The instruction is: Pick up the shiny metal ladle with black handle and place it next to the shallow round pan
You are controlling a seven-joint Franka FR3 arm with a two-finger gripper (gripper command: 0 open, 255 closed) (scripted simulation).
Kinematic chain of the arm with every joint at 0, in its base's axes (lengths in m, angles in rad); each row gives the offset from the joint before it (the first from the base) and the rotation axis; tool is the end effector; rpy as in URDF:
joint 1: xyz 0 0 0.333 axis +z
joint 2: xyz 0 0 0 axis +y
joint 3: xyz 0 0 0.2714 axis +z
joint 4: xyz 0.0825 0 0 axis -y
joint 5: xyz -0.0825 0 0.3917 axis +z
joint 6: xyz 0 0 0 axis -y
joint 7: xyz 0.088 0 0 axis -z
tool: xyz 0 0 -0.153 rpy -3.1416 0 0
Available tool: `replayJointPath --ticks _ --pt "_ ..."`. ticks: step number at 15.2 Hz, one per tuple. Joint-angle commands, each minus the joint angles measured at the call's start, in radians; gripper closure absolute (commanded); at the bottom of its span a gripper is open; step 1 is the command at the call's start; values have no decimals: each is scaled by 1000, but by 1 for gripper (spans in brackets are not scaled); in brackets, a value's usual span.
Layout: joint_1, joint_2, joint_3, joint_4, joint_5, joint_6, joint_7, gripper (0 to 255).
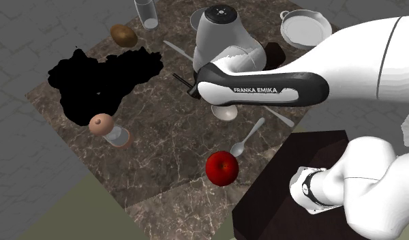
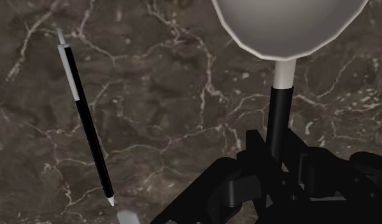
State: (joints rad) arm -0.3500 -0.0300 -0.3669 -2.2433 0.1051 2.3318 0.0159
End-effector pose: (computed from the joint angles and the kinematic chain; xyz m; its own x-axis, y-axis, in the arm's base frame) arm 0.4130 -0.3524 0.2958 0.6876 -0.7176 0.1109 -0.7112 -0.6963 -0.0963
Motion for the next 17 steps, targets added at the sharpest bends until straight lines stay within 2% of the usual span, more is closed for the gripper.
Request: replayJointPath --ticks 1,9,17 --pt "0 -17 1 12 -11 -28 11 255" --pt "-1 -65 6 73 -40 -132 38 255" --pt "-88 -6 -107 146 5 -169 -184 255"
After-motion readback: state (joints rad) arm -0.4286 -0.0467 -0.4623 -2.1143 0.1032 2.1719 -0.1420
